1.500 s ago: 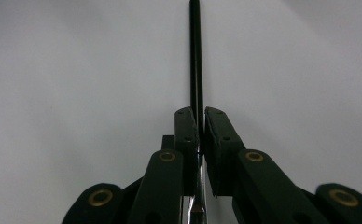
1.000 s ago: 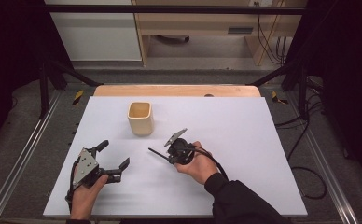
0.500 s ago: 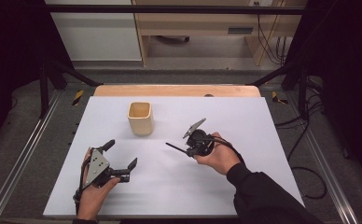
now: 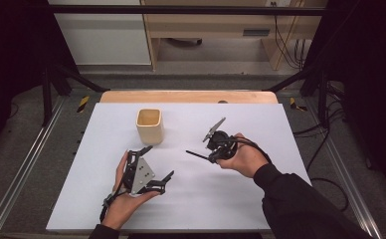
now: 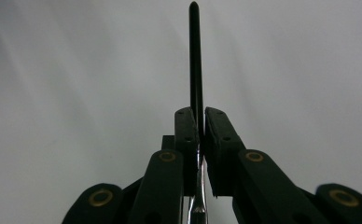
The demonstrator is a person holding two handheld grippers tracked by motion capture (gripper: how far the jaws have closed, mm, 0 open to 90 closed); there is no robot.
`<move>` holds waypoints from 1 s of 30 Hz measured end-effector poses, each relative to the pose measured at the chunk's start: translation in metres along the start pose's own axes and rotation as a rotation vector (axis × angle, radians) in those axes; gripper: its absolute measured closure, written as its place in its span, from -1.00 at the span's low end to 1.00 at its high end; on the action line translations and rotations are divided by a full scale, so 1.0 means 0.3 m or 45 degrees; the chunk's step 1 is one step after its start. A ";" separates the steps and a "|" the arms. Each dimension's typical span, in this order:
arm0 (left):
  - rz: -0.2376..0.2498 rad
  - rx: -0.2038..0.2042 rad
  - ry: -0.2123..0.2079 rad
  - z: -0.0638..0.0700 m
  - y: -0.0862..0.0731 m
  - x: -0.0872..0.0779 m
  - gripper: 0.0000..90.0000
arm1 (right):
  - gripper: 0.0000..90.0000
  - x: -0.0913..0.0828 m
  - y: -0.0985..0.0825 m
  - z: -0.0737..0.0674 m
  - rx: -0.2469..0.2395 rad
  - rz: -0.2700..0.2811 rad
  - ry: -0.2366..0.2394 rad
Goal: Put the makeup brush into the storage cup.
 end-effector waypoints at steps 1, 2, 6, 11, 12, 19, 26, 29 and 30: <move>-0.012 0.025 -0.007 0.006 0.008 0.011 -0.97 | 0.87 0.002 -0.001 0.000 -0.007 -0.008 0.000; -0.022 0.046 -0.015 0.012 0.016 0.022 -0.97 | 0.87 0.003 -0.001 0.001 -0.017 -0.016 -0.006; -0.050 0.102 -0.062 0.032 0.044 0.057 -0.96 | 0.87 -0.002 0.004 0.002 -0.033 -0.027 -0.008; -0.071 0.138 -0.086 0.046 0.066 0.085 -0.96 | 0.87 -0.020 0.018 0.003 -0.049 -0.014 -0.001; -0.070 0.137 -0.093 0.048 0.068 0.090 -0.96 | 0.87 -0.022 0.020 0.004 -0.054 -0.008 -0.003; -0.087 0.165 -0.117 0.066 0.089 0.121 -0.95 | 0.87 -0.051 0.037 0.008 -0.097 -0.029 -0.015; -0.103 0.187 -0.127 0.078 0.105 0.144 -0.94 | 0.87 -0.076 0.050 0.011 -0.104 -0.040 -0.009; -0.106 0.189 -0.126 0.074 0.106 0.147 -0.94 | 0.87 -0.083 0.051 0.012 -0.101 -0.040 -0.010; -0.106 0.188 -0.126 0.074 0.105 0.147 -0.94 | 0.87 -0.084 0.051 0.013 -0.106 -0.040 -0.008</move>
Point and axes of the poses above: each handheld gripper's, and its own axes: x roughly forward along the jaws, y roughly out of its top, z roughly to its right, the point moved 4 cm from there along x, roughly forward along the jaws, and after that the axes turned 13 degrees about -y, right-handed, at the moved point
